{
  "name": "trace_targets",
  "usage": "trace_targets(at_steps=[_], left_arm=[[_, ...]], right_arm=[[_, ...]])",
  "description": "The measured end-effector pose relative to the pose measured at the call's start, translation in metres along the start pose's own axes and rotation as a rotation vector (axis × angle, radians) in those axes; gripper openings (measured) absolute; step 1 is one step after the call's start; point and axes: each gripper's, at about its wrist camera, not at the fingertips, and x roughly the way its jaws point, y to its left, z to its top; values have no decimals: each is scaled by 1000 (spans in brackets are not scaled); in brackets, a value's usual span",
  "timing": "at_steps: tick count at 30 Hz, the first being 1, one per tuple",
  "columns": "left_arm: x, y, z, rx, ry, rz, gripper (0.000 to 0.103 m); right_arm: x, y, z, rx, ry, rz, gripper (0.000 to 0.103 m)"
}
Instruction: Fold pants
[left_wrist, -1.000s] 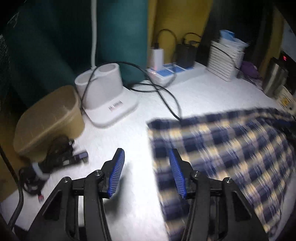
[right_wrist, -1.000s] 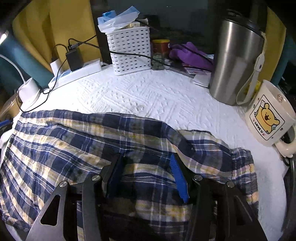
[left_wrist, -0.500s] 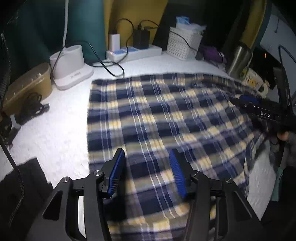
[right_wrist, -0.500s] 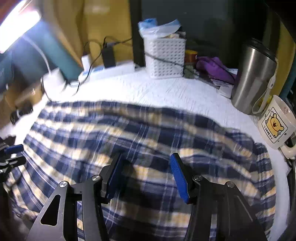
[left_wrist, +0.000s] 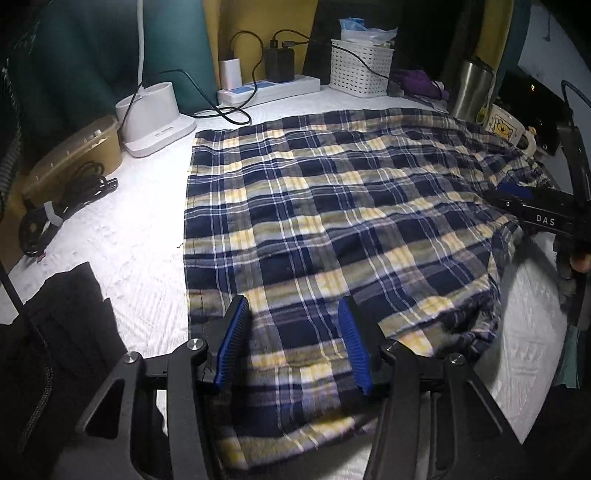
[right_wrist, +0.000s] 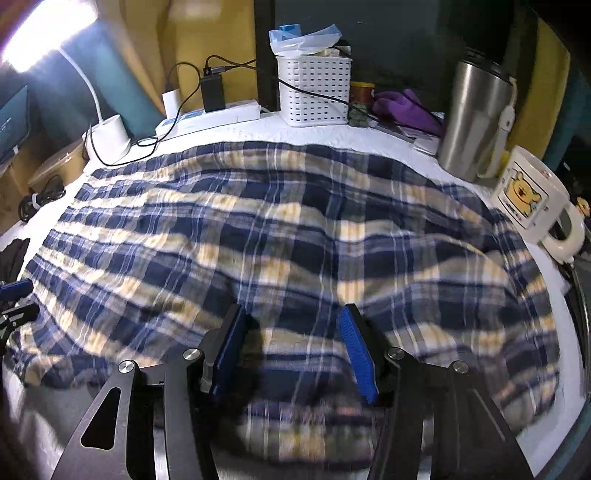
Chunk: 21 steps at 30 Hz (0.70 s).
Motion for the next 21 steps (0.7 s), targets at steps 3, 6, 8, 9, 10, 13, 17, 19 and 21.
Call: trace_targets(at_steps=[3,6,8,9,10,13,17,19,21], left_arm=[[-6,-4,-1,-2,-10,-17,50],[-13,-14,-1,13,-35,-40,50],[-16,-23,-1,31,-52,-57,50],[-18,-29,0,45,-59,-64,50],[-20,-35,0,57,-66,-69,50],[-25,-51,-1,95,-85,-111,62],[-26,-70,-2,148,-92,-134,65],[-24,-79,-3,173,-84,-136,65],[-21,-87,-4,198,-72,-125,65]], right_arm=[[-7,0,-8,7,-5,-3,55],[-12,0,-13,10,-10,-6,55],[-16,-1,-17,12,-12,-5,55],[-18,-2,-18,15,-13,-5,55],[-20,-3,-20,20,-14,-2,55],[-28,-6,-23,32,-21,0,55],[-39,-11,-26,45,-33,-7,55],[-45,-15,-28,53,-41,-11,55],[-51,-20,-29,60,-49,-18,55]])
